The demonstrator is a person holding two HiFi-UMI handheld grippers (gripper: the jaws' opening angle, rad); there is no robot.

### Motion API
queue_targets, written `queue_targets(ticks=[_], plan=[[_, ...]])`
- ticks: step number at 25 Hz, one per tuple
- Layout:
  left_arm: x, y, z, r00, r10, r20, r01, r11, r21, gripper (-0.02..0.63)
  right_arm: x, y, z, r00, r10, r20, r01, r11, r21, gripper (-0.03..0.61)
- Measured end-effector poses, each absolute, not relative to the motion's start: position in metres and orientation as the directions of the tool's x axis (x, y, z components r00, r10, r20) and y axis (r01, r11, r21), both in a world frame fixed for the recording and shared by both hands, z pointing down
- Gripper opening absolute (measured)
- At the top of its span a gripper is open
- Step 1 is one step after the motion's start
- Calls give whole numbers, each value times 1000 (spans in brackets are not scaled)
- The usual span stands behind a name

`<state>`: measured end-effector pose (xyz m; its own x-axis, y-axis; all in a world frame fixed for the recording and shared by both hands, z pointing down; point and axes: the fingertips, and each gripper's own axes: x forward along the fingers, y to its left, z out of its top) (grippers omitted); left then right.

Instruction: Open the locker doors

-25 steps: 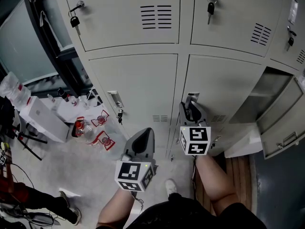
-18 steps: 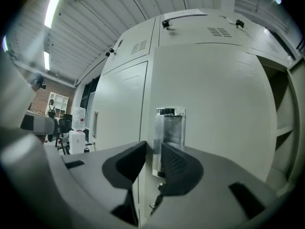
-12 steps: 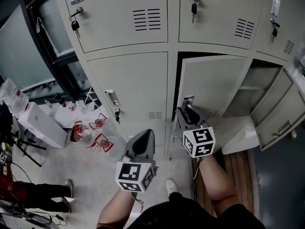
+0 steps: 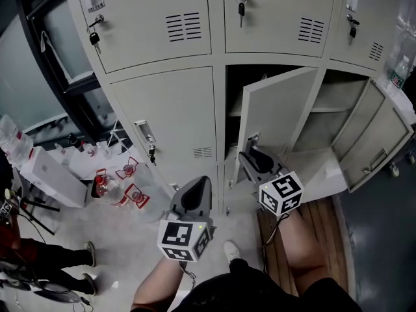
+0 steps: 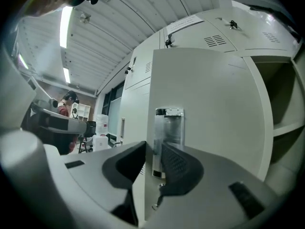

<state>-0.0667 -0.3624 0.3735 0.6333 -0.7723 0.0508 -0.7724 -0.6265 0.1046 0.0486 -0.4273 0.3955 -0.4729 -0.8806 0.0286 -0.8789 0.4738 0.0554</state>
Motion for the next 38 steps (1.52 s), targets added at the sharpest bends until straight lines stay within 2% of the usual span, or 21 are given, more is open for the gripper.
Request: queue_targets(ticks=[11,20,23,27,29,35,37,38], plan=[[-41,-337,372,683,-729,51,-730,-678,93,0,67,-383,395,-609,-793,20,-791,609,55,101],[-18,-319,374,724,-688,49,-689,-718,103,0,88,-353,395,-626,-779,19,-779,626,30,104],[-16,-313,374,733,-678,47,-679,-726,107,0,95,-347,397,-554,-832,33,-830,555,56,114],[-17,-303,374,741,-670,45,-671,-733,110,1,98,-345,404,-396,-916,69,-907,402,129,256],[-19,-298,374,741,-670,45,-670,-734,110,1,98,-347,404,-312,-948,61,-940,317,129,283],[-31,-286,375,733,-679,50,-679,-726,106,1,96,-358,404,-93,-994,62,-977,103,184,274],[-36,-283,376,730,-682,53,-683,-723,104,0,98,-358,407,-52,-996,71,-980,65,190,199],[-39,-281,376,729,-683,54,-684,-722,104,1,99,-356,409,-44,-996,74,-981,57,185,187]])
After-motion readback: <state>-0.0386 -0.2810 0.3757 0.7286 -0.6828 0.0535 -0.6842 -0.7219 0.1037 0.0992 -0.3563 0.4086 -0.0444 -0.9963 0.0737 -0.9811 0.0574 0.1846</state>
